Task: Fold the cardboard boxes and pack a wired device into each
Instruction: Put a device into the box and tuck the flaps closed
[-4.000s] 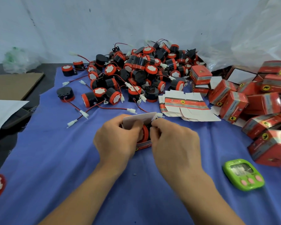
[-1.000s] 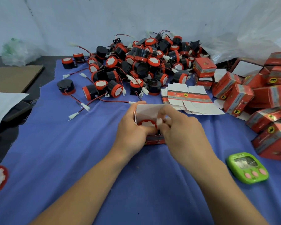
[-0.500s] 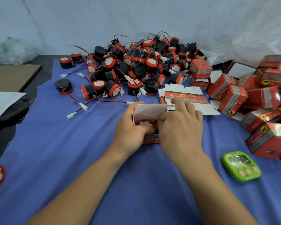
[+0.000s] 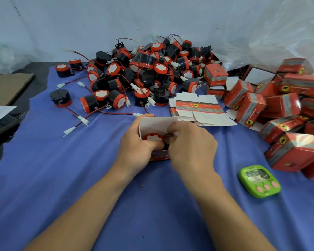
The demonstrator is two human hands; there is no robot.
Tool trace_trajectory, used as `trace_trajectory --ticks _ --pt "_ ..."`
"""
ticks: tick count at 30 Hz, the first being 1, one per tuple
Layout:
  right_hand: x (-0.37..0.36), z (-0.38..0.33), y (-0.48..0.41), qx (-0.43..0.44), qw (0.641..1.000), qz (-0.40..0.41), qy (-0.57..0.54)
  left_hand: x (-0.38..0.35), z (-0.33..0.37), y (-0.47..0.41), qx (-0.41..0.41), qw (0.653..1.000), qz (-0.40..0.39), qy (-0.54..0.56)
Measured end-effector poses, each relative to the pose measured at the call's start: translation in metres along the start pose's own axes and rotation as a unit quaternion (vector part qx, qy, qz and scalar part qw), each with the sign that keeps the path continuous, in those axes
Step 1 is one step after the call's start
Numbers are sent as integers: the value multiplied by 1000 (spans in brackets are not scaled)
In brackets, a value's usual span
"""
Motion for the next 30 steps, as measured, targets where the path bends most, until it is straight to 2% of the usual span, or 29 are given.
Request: trace_trajectory --ticks 2,4,8,10,14,17,19,23,28,30 --pt "2 6 7 -6 995 49 -82 -2 2 2 4 1000 1 4" --pt "-1 14 8 -22 985 59 -162 -3 4 2 3 1000 3 14" --pt "-16 24 3 -63 957 -1 -282 -2 5 1 -12 1000 -2 8" --pt "-24 25 -1 -48 958 -60 -276 -2 4 0 -14 1000 -5 1" --pt "-31 23 -5 -10 963 -117 -244 -4 4 0 -16 1000 -15 -15" --pt "-50 15 -2 24 944 -227 -237 -6 3 2 -17 998 -48 -45" --pt "-55 14 0 39 914 -278 -293 -6 4 4 -23 996 -63 -55" --pt "-52 13 7 44 815 -357 -454 -2 8 7 -31 997 -46 -49" --pt "-43 19 1 31 695 -384 -607 -2 10 6 -23 998 -37 -50" --pt "-44 25 -3 16 677 -370 -636 -2 10 5 -22 998 -36 -49"
Point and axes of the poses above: each hand's wrist, its own y-axis away from the middle knuckle, its own x-axis out of the back of the hand, z = x × y, the point moved 8 cm from there along -y, towards the middle knuckle, and after that the axes turned 4 degrees about -z, right-handed, at the moved point
